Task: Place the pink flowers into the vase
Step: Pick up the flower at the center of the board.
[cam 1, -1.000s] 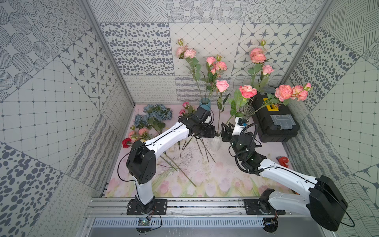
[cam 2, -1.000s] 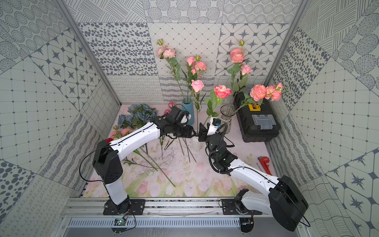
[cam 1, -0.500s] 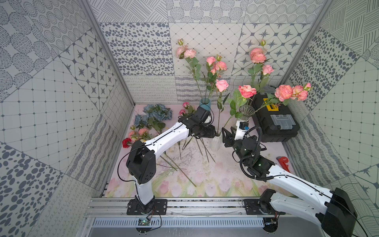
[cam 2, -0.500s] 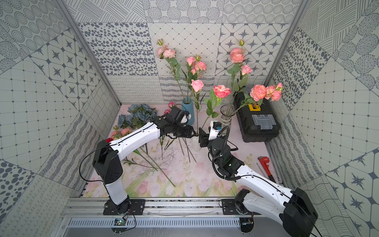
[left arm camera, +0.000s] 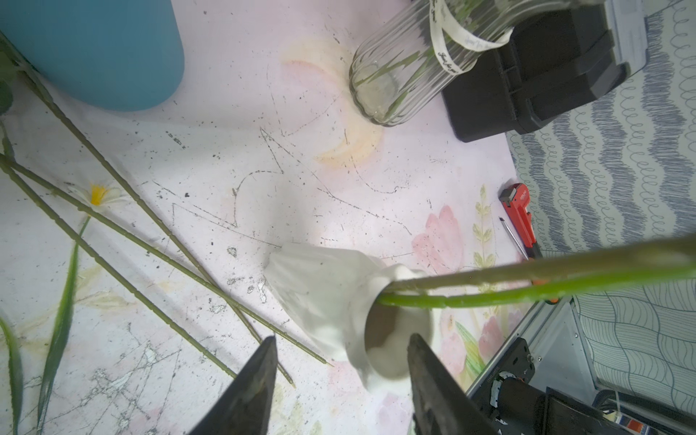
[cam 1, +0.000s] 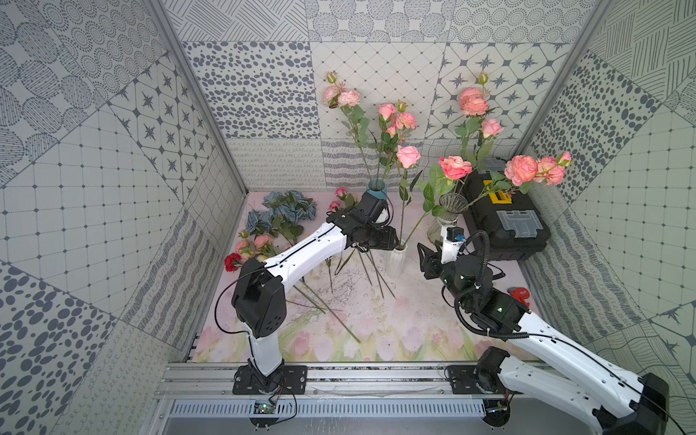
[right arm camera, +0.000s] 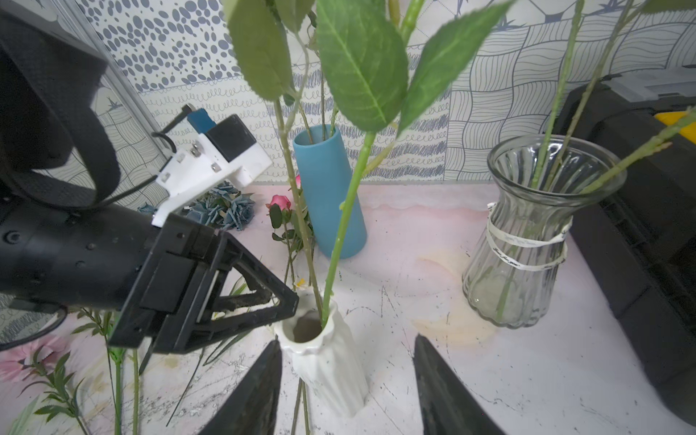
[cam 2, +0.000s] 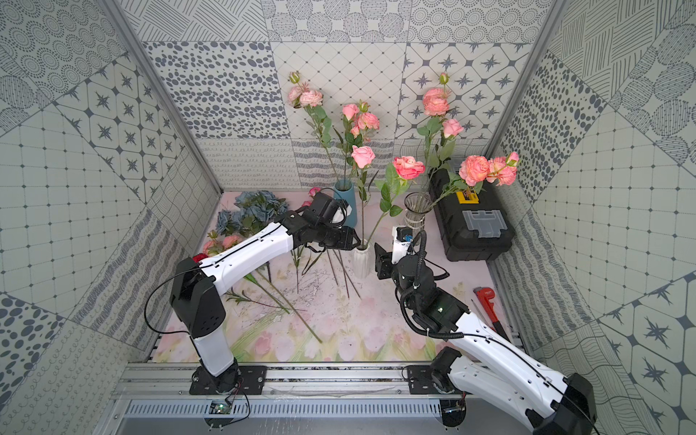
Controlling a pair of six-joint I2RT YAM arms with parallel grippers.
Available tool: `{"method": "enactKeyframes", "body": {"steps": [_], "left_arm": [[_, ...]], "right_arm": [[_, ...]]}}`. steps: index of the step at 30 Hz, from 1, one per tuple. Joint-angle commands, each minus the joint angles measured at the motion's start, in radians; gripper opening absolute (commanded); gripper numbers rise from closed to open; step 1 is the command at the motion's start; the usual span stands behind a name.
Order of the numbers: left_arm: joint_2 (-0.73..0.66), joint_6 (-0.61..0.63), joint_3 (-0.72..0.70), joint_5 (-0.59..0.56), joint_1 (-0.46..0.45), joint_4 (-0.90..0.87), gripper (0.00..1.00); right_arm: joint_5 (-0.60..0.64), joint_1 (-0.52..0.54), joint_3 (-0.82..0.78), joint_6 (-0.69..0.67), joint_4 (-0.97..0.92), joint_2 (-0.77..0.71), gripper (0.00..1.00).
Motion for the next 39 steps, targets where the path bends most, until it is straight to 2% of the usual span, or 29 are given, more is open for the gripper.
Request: {"method": "enactKeyframes", "body": {"steps": [1,7,14,19,22,29,35,39], "left_arm": [[0.004,0.029,0.015,-0.016,-0.003,-0.015,0.56],[0.004,0.025,0.023,-0.016,-0.003,-0.014,0.56],[-0.029,0.019,0.034,-0.061,-0.003,-0.038,0.56],[-0.091,-0.009,0.021,-0.182,0.000,-0.076,0.56],[-0.138,-0.048,0.001,-0.242,0.020,-0.110,0.56],[-0.288,-0.140,-0.115,-0.302,0.149,-0.161,0.56],[-0.419,-0.190,-0.220,-0.392,0.272,-0.221,0.56],[-0.491,-0.228,-0.277,-0.402,0.344,-0.238,0.56]], "right_arm": [[0.050,0.003,0.027,-0.024,-0.069,-0.035,0.56],[0.011,0.003,0.046,-0.039,-0.098,-0.036,0.56],[-0.165,0.002,0.115,-0.095,-0.131,0.027,0.56],[-0.268,0.004,0.169,-0.093,-0.157,0.054,0.56],[-0.370,0.011,0.216,-0.109,-0.197,0.090,0.56],[-0.385,0.114,0.334,-0.179,-0.290,0.216,0.56],[-0.383,0.132,0.370,-0.161,-0.239,0.276,0.55],[-0.394,0.133,0.374,-0.136,-0.163,0.274,0.55]]}}
